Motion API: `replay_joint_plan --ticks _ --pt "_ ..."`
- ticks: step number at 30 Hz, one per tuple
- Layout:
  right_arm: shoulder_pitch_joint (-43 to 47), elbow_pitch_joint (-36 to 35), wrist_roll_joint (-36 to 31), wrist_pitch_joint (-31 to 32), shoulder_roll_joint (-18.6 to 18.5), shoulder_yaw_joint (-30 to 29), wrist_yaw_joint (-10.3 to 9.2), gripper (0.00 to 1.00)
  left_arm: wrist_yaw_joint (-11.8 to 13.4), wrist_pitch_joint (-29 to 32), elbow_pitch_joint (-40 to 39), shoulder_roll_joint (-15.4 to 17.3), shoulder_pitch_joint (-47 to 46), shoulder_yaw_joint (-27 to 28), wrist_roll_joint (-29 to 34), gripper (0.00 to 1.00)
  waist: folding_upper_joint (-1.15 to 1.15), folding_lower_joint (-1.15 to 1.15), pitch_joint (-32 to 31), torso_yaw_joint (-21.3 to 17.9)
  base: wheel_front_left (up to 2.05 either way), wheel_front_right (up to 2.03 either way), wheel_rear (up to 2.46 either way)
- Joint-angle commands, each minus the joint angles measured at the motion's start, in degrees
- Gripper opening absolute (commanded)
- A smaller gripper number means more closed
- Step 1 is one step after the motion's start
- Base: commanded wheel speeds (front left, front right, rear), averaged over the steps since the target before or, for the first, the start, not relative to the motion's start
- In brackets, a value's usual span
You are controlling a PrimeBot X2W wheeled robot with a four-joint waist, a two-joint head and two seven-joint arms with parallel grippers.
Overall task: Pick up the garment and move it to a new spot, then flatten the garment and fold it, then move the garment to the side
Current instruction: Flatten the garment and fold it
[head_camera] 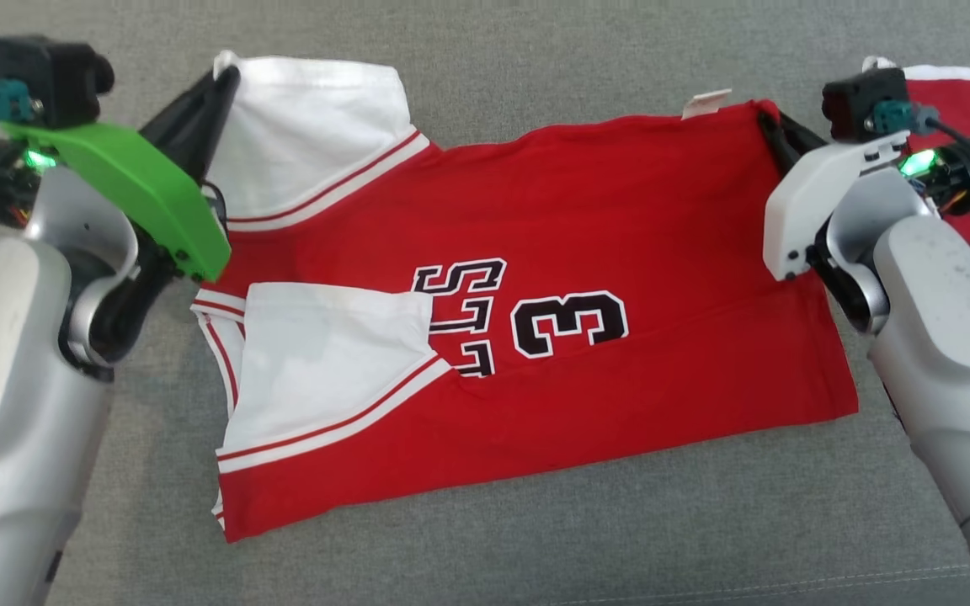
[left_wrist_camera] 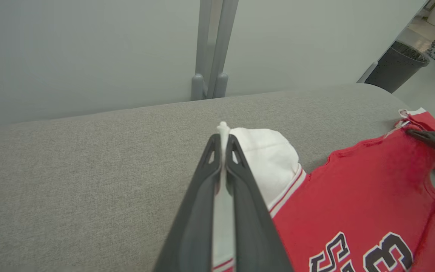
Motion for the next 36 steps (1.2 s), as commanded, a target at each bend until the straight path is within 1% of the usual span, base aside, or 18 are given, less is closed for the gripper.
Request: replay_joint_plan --ticks 1,4,7,14,20,27,28,29,30,31,32,33,34,36 --pt "2.19 -0.86 0.3 -1.08 -0.36 -0.12 -0.05 0.0 0.36 -0.61 -1.43 0.58 2.52 0.21 -0.53 0.0 0.0 0.0 -1.79 0.53 0.0 0.0 0.0" --pt "5.87 -2.87 -0.03 -3.22 -0.92 -1.23 -0.05 0.0 1.41 -1.85 -5.17 1.02 7.67 0.32 -0.95 0.0 0.0 0.0 -3.31 0.95 0.0 0.0 0.0" --pt "10.58 -5.25 -0.79 -5.1 -0.92 -2.95 -0.05 0.0 2.53 -3.34 -9.09 0.52 14.11 0.41 -2.32 0.0 0.0 0.0 -4.97 1.58 0.0 0.0 0.0" --pt "19.53 -10.78 -2.98 -7.07 -0.41 -6.94 -0.05 0.0 5.11 -6.56 -13.42 0.45 26.03 0.82 -4.28 0.0 0.0 0.0 -7.75 2.16 0.0 0.0 0.0" --pt "25.2 -14.56 -4.68 -6.58 0.73 -9.77 -0.05 0.0 6.18 -8.32 -14.48 -0.1 31.9 0.36 -4.7 0.0 0.0 0.0 -9.42 2.17 0.0 0.0 0.0" --pt "29.49 -17.57 -6.94 -6.36 1.8 -12.04 -0.05 0.0 7.12 -10.19 -14.71 -0.73 35.58 0.95 -5.89 0.0 0.0 0.0 -10.62 1.91 0.0 0.0 0.0" --pt "30.08 -17.92 -7.09 -6.39 2.03 -12.39 -0.05 0.13 7.22 -10.2 -14.84 -0.92 36.26 0.91 -6.22 0.0 0.0 0.0 -10.75 1.86 0.0 0.0 0.0" --pt "30.5 -18.21 -7.34 -6.61 2.18 -12.57 -0.05 0.35 7.21 -10.23 -14.92 -1.01 36.71 0.74 -6.38 0.0 0.0 0.0 -10.84 1.81 0.0 0.0 0.0" --pt "31.11 -18.72 -7.61 -7.4 2.54 -12.85 -0.05 1.0 7.33 -10.35 -15.05 -1.22 37.36 0.62 -6.7 0.0 0.0 0.0 -10.94 1.75 0.0 0.0 0.0" --pt "31.65 -18.96 -7.57 -7.78 2.88 -13.16 -0.05 1.0 7.35 -10.56 -15.17 -1.4 37.82 0.49 -6.84 0.0 0.0 0.0 -11.01 1.71 0.0 0.0 0.0" --pt "32.43 -19.07 -7.62 -8.27 3.18 -13.68 -0.05 1.0 7.43 -10.81 -15.21 -1.61 38.51 0.49 -7.07 0.23 0.0 0.0 -11.09 1.67 0.0 0.0 0.0" --pt "33.04 -19.19 -7.79 -8.68 3.34 -14.02 -0.05 1.0 7.55 -11.11 -15.17 -1.67 39.08 0.44 -7.05 0.42 0.0 0.0 -11.18 1.66 0.0 0.0 0.0" --pt "33.72 -19.45 -7.87 -9.2 3.68 -14.7 -0.05 1.0 7.74 -11.58 -15.03 -1.72 39.82 0.4 -6.82 1.0 0.0 0.0 -11.24 1.61 0.0 0.0 0.0" --pt "35.11 -19.84 -8.16 -10.29 4.33 -16.26 -0.05 1.0 8.37 -12.79 -14.74 -2.16 41.09 0.67 -6.47 1.0 0.0 0.0 -11.33 1.52 0.0 0.0 0.0"
